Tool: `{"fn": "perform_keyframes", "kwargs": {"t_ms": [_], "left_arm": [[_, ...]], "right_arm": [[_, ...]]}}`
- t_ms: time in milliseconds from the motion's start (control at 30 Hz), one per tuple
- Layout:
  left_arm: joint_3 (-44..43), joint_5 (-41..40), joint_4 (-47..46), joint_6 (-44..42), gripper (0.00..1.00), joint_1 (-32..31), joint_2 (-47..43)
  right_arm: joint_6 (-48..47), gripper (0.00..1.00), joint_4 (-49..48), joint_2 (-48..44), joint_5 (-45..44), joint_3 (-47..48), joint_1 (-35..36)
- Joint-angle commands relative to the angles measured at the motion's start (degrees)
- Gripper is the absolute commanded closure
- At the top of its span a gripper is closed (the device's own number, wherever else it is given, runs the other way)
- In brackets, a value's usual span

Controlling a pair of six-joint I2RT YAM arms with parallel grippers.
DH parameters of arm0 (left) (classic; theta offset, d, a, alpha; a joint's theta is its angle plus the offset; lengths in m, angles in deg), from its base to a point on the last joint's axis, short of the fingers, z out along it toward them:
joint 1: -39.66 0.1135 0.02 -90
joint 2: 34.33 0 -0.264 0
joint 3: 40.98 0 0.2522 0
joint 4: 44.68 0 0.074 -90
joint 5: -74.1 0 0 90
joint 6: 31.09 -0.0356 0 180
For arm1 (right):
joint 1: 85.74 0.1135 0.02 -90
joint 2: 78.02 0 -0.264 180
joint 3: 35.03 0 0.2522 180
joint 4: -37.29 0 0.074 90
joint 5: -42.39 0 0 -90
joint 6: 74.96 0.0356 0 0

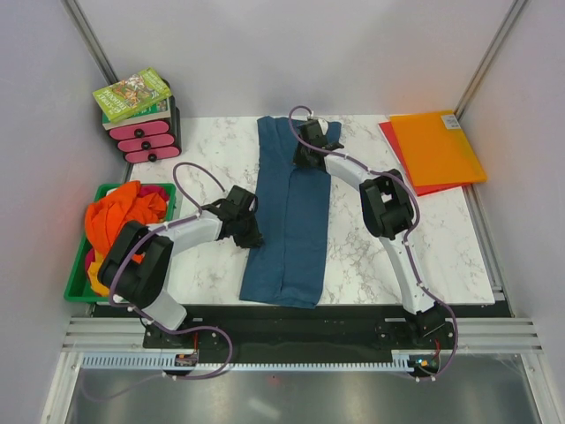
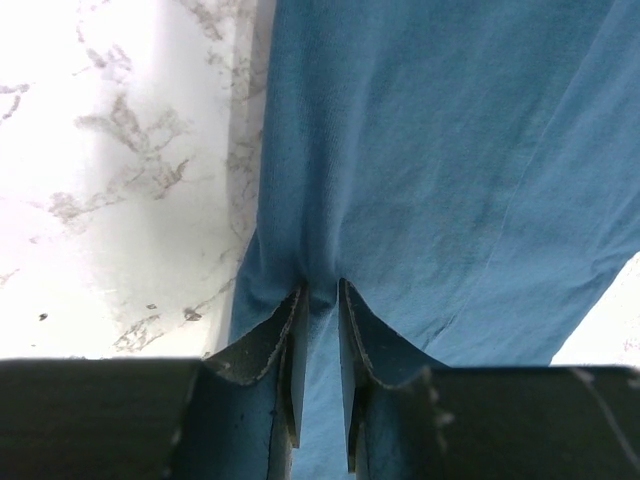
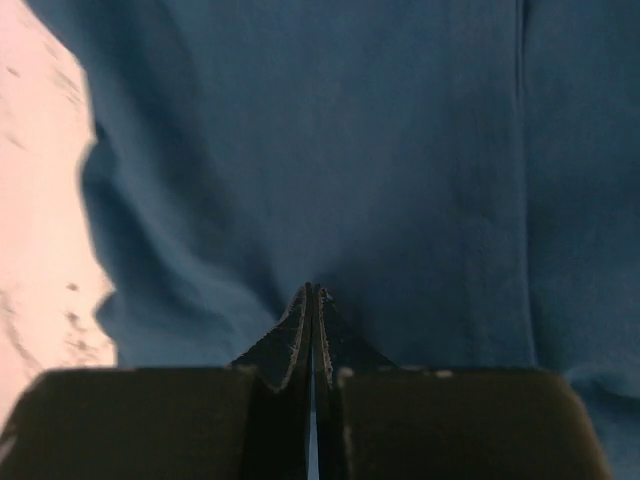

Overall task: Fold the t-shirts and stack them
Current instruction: Grab the bottom of the folded rectangular tshirt with both arms

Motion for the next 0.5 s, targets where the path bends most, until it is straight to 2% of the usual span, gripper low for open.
{"fn": "perform_keyframes", "kwargs": {"t_ms": [0,100,267,467], "left_arm": [[-1.1,1.7,1.0,1.3,0.75,-0.4,2.0],[-1.0,2.1,1.0,1.3,0.75,-0.5,2.2],[-1.2,2.4,1.1,1.5,0.75,-0.6,2.9],[-4.3,2.5,1.5,1.2,0.75,-0.6,6.0]], "right_arm": [[-0.8,0.98,0.5,-2.3,1.7,-2.6,0.2],[-0.7,0.97,0.8,-2.4,1.3,-4.0,0.2],[-0.1,0.89,4.7,0.5,0.2,-2.1,-0.6],[0.8,0.85,9.8,7.5,1.7,8.6,-2.5]]}}
